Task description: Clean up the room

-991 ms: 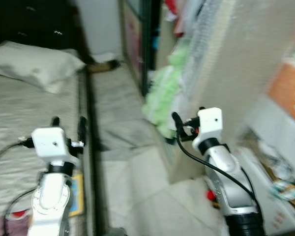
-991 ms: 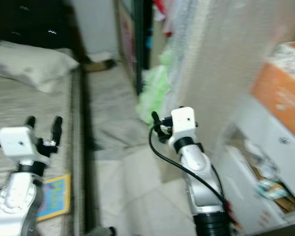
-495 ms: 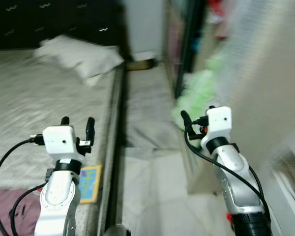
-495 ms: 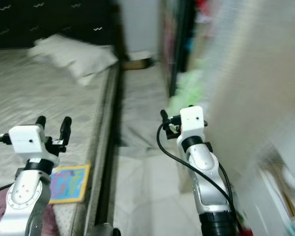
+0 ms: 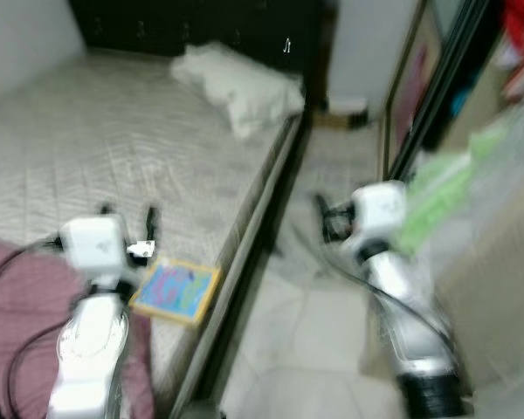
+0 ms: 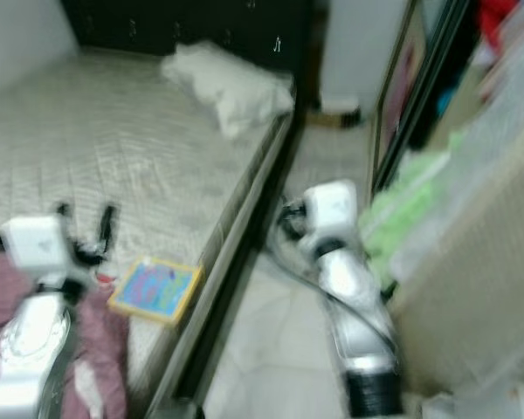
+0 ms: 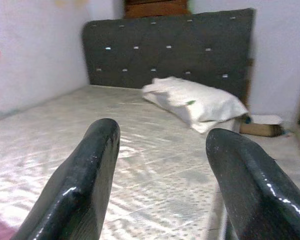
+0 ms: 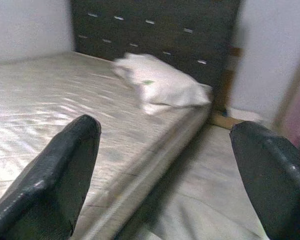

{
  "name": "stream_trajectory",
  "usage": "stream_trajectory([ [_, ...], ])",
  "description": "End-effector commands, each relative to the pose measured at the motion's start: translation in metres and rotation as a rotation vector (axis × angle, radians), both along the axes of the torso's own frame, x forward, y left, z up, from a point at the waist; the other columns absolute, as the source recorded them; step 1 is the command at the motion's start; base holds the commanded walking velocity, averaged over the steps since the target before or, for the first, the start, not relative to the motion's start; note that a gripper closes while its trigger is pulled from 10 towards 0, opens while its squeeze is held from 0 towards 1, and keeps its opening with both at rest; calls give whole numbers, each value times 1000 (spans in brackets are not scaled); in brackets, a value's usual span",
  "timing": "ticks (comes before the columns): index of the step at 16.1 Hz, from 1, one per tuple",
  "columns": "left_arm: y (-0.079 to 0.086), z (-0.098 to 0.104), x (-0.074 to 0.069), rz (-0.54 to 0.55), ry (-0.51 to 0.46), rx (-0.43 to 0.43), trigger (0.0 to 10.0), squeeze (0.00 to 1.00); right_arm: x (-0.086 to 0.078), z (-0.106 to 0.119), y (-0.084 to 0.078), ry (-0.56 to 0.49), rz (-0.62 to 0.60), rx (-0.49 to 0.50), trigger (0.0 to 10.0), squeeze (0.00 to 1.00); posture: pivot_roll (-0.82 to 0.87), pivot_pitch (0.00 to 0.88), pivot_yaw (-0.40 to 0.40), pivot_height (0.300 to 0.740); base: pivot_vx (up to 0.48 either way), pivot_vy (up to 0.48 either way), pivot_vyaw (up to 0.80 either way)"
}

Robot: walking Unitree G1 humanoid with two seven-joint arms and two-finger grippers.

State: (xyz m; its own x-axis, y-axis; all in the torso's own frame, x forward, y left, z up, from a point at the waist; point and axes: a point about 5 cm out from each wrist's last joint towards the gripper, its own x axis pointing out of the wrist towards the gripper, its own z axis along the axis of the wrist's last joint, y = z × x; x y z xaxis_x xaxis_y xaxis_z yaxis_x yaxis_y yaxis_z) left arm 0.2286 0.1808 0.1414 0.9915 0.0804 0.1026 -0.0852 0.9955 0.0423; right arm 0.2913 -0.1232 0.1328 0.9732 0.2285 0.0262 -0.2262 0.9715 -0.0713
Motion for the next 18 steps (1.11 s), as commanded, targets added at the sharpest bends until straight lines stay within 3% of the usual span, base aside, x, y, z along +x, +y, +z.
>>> stream_trajectory([
  [1, -5, 2, 1, -21, -11, -9, 10000, 0, 1, 1, -9, -8, -27, -11, 10000, 0, 66, 0, -11, 740, 0, 0, 800],
  [18, -10, 5, 13, -56, -25, -6, 10000, 0, 13, 2, 0, -39, -9, 8, 10000, 0, 65, 0, 4, 740, 0, 0, 800],
])
